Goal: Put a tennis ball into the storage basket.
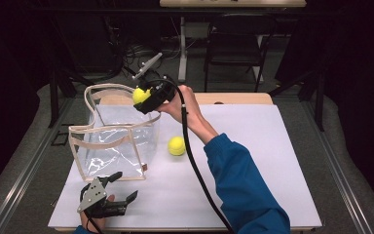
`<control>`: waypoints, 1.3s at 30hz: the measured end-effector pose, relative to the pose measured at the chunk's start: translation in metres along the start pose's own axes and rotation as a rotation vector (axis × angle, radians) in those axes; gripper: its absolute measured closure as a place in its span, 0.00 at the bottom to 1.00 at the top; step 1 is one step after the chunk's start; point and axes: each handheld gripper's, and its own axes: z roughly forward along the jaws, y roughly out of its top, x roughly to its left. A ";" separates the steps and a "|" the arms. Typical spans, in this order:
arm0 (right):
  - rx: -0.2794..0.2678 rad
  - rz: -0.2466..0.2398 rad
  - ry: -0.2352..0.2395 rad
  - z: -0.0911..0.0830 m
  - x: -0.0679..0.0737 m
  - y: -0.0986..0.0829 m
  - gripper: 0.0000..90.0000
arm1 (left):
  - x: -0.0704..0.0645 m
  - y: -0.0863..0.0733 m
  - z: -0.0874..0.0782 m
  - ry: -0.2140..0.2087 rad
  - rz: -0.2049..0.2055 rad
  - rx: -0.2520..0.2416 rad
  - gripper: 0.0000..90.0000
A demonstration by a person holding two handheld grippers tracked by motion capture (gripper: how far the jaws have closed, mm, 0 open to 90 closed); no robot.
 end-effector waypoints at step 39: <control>0.033 0.005 0.030 0.035 0.013 0.000 0.29 | 0.001 0.000 0.000 -0.008 -0.004 -0.002 0.18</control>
